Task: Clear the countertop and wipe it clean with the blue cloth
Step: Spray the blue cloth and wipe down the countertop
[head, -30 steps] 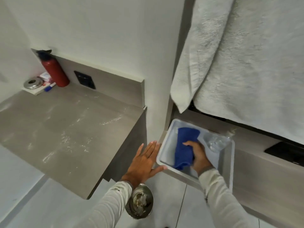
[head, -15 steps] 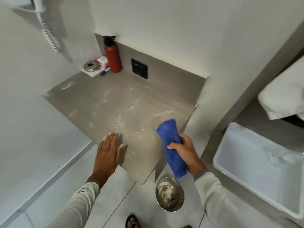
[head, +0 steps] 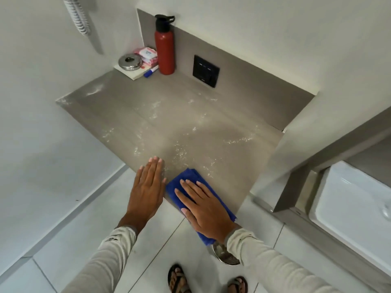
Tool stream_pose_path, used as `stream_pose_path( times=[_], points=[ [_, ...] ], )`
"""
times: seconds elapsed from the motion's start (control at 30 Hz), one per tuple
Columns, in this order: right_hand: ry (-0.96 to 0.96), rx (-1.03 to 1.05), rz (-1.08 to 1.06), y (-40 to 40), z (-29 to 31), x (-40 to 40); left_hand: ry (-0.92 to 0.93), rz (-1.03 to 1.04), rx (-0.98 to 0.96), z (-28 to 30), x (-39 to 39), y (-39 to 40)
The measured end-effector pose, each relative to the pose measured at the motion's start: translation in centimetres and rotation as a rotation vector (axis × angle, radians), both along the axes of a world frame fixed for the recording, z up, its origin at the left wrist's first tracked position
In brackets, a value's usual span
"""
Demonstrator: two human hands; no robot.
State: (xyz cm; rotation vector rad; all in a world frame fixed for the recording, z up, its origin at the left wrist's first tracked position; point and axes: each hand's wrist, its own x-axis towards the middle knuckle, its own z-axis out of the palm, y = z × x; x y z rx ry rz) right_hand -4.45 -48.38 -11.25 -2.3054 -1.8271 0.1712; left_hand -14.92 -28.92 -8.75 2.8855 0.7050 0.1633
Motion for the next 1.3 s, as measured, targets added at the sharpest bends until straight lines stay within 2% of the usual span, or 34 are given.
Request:
stream_pose_path(
  times=[0.13, 0.27, 0.47, 0.6, 0.67, 0.73, 0.83, 0.9, 0.97, 1.07, 1.2, 1.3],
  points=[
    [-0.017, 0.016, 0.222, 0.2, -0.4, 5.7, -0.021, -0.055, 0.032, -1.2, 1.5, 0.1],
    [-0.038, 0.058, 0.226, 1.1, 0.4, 15.1, -0.106, -0.090, 0.108, -1.2, 2.4, 0.6],
    [-0.090, 0.103, -0.124, 1.6, 1.1, 27.5, -0.103, -0.091, 0.160, -1.1, 3.8, 1.2],
    [-0.016, 0.130, -0.435, 3.0, 0.9, 24.8, -0.092, -0.062, 0.118, -0.6, 5.1, 0.1],
    [0.070, 0.192, -0.521, 3.6, 0.9, 20.1, -0.097, -0.046, 0.067, 0.0, 5.7, -0.5],
    [0.182, 0.277, -0.487, 3.5, 1.0, 14.9, -0.099, -0.043, 0.026, 1.0, 6.6, -0.9],
    [0.474, 0.329, -0.482, 3.1, 1.9, 9.6, -0.143, -0.025, -0.040, 2.2, 8.7, -2.1],
    [0.786, 0.511, -0.642, 2.0, 3.1, 8.3, -0.174, -0.018, -0.102, 2.3, 10.6, -4.2],
    [0.898, 0.752, -0.871, -0.3, 4.1, 8.5, -0.131, 0.024, -0.208, 1.9, 13.1, -7.0],
    [0.718, 0.873, -1.056, -4.9, 4.4, 10.4, -0.020, 0.113, -0.291, 0.9, 16.9, -11.9],
    [0.531, 0.842, -1.075, -8.1, 3.3, 13.2, 0.000, 0.117, -0.090, -1.2, 17.8, -14.2],
    [0.443, 0.695, -1.074, -8.2, 2.3, 14.8, 0.051, -0.039, -0.001, -2.2, 17.3, -12.2]
  ],
)
